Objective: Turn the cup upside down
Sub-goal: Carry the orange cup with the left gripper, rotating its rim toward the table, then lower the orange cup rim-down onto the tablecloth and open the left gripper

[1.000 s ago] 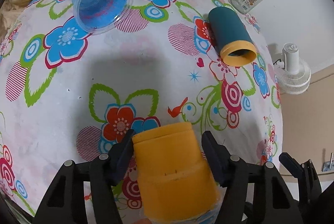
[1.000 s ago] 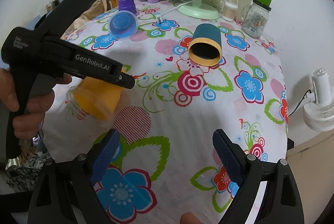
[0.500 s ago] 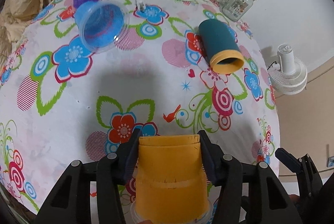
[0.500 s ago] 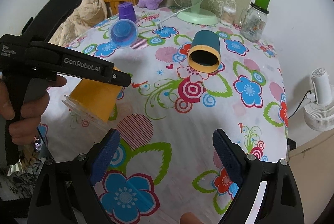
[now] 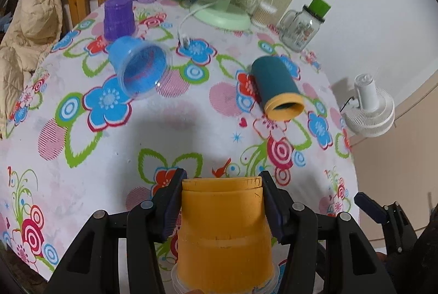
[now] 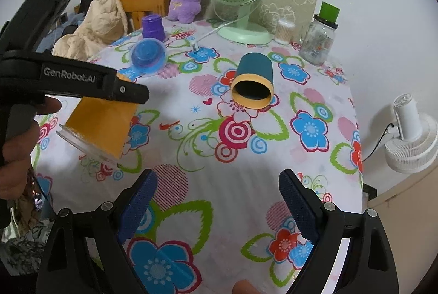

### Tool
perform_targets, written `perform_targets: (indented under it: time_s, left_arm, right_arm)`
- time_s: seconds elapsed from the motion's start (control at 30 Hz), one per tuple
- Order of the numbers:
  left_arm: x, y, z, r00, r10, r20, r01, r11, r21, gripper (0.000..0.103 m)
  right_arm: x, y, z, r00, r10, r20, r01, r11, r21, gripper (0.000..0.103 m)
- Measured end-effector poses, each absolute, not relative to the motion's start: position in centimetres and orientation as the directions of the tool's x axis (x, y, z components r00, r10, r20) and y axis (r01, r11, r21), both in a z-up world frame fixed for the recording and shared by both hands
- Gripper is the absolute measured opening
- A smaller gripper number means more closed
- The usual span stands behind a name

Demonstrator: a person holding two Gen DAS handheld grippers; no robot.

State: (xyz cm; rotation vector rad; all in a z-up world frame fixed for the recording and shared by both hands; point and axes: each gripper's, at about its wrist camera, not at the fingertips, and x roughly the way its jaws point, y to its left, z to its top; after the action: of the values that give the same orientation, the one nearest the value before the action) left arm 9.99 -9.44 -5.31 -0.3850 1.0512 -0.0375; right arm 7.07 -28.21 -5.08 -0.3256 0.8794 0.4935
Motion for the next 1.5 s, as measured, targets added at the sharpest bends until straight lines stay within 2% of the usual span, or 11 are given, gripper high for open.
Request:
perform_targets:
  time_s: [1.5]
  left_arm:
    - [8.8, -8.4, -2.7, 0.596, -0.191, -0.78, -0.144, 0.93, -0.338, 0.056]
  right_arm:
    - [6.9, -26.9, -5.2, 0.528, 0.276, -0.803, -0.55, 0.832, -0.075, 0.092]
